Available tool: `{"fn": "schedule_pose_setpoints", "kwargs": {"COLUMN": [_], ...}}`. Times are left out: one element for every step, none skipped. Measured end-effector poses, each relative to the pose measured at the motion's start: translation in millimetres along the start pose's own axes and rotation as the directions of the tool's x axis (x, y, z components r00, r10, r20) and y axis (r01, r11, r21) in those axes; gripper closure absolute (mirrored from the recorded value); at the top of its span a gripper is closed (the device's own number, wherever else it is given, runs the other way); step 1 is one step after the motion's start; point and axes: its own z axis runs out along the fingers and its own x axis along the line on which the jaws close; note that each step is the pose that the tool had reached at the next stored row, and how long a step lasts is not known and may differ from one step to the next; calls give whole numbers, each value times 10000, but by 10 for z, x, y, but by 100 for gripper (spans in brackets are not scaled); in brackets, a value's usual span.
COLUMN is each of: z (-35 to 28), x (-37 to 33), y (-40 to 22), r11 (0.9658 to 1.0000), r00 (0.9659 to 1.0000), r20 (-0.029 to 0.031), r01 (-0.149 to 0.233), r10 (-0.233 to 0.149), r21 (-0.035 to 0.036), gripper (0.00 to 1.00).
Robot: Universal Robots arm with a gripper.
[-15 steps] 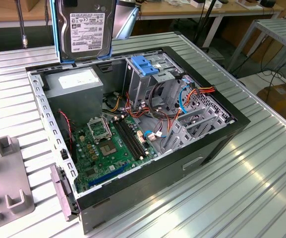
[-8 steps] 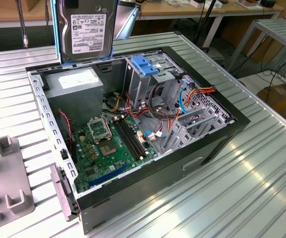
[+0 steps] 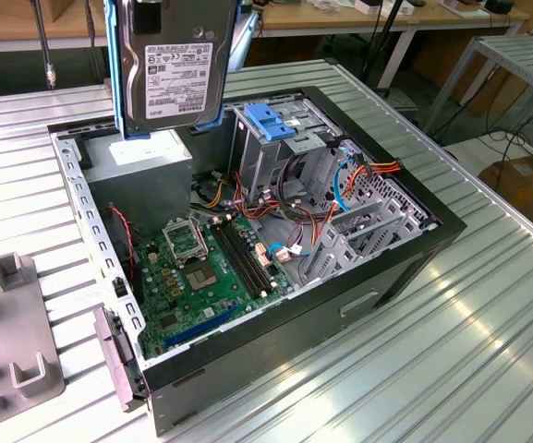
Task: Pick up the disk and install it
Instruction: 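Insert the disk into the insertion slot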
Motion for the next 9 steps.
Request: {"fn": "schedule_pose_setpoints", "kwargs": {"z": [0,0,0,0,0,0,0,0,0], "x": [1,3,4,6,7,9,10,13,15], "y": [0,0,0,0,0,0,0,0,-1], "r11": [10000,10000,10000,10000,10000,10000,10000,10000,10000], "r00": [10000,10000,10000,10000,10000,10000,10000,10000,10000], "r20": [0,0,0,0,0,0,0,0,0], "r01": [0,0,0,0,0,0,0,0,0], "r10": [0,0,0,0,0,0,0,0,0], "r21": [0,0,0,1,0,0,0,0,0], "gripper": [63,63,63,63,63,63,63,63,63]}}
